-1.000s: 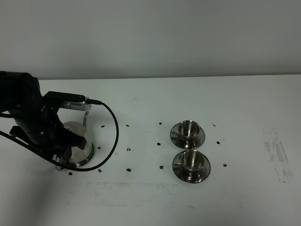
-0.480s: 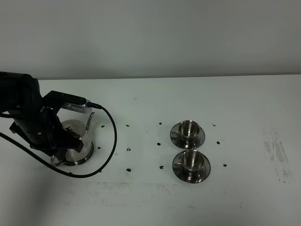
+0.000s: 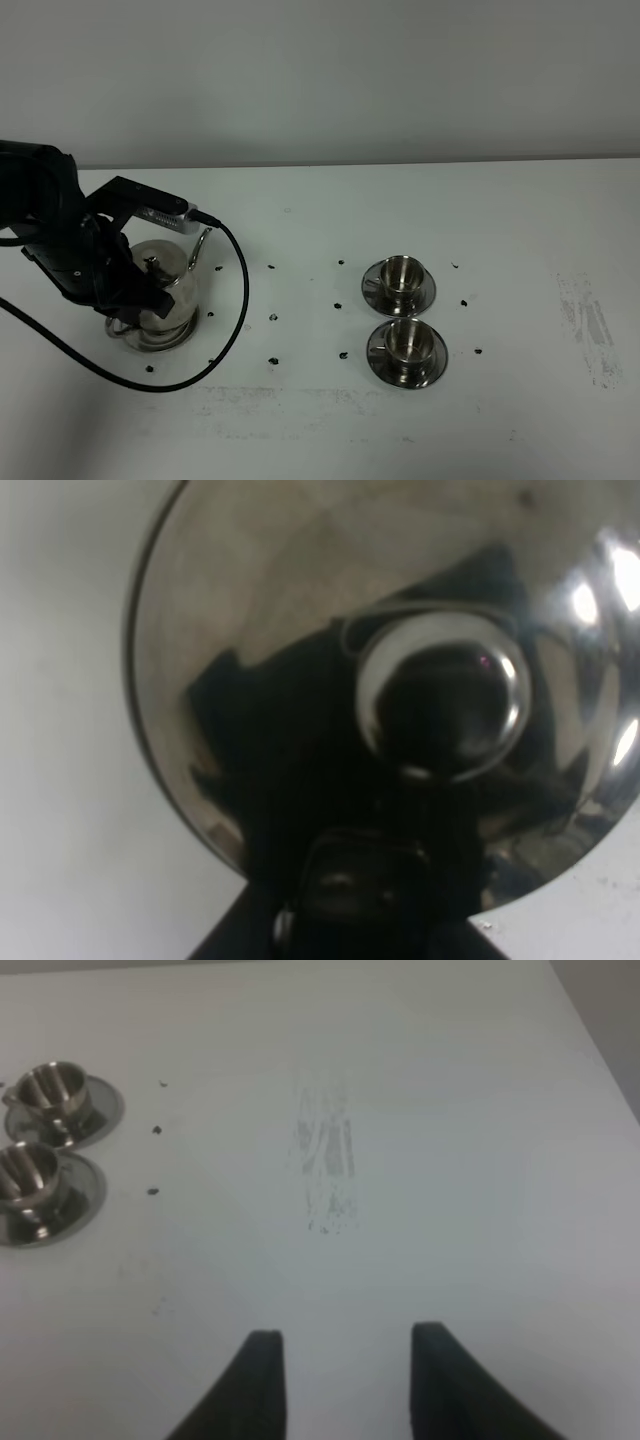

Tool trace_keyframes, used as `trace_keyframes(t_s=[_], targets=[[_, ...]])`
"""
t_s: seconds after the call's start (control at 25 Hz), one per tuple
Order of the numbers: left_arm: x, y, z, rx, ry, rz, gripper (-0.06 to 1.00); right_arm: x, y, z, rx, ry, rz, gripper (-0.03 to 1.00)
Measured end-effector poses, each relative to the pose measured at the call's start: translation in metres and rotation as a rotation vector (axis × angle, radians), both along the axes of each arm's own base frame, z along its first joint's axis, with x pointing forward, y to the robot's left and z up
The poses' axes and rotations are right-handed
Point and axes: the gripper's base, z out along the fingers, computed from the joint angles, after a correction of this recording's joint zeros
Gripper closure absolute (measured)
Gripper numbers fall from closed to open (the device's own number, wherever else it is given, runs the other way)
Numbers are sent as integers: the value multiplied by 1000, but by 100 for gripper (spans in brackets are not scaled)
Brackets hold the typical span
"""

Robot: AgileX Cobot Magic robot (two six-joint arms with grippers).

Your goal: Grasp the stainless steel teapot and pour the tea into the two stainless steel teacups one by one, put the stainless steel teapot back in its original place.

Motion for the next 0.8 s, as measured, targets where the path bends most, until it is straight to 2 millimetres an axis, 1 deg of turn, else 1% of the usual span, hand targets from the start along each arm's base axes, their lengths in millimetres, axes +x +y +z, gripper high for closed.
trace_keyframes(t_s=[0.16,0.28,0.4,0.48,0.64,0.8], targets=[[-4,1,20,-5,-57,-27,74,0,0,0,0,0,0,68],[-7,1,31,-7,-87,-65,74,0,0,0,0,0,0,68],[-3,-2,41,-22,-93,-100,74,0,0,0,0,0,0,68],[4,-5,48,-29,-99,-132,74,0,0,0,0,0,0,68],[18,-20,56,-25,-105,-243,74,0,0,0,0,0,0,68],[20,-42,49,-6,-111,-405,74,0,0,0,0,0,0,68]])
